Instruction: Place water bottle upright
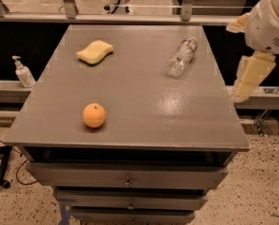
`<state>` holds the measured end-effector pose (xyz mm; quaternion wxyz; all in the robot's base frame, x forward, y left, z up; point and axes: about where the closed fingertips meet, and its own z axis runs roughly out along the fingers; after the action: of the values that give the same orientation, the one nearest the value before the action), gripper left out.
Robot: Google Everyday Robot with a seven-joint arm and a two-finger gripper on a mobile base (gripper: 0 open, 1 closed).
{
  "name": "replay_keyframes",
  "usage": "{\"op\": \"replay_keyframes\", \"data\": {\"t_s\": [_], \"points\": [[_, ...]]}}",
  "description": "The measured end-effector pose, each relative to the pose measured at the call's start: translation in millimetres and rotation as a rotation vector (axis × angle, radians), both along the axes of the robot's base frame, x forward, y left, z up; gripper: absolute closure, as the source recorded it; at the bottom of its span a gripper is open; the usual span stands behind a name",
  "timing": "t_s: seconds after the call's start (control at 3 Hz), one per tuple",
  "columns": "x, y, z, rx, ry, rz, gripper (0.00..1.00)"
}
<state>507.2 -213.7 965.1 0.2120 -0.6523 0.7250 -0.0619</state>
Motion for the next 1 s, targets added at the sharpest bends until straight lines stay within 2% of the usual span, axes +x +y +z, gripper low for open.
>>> {"op": "replay_keyframes", "data": {"t_s": [0.33, 0.67, 1.0], "points": [[55.0, -2.7, -11.9, -0.016, -0.06, 0.118, 0.0], [102.1, -2.0, -23.7, -0.048, -0.084, 0.266, 0.0], [143.8, 16.8, -24.0, -0.118, -0.143, 0.482, 0.0]]}}
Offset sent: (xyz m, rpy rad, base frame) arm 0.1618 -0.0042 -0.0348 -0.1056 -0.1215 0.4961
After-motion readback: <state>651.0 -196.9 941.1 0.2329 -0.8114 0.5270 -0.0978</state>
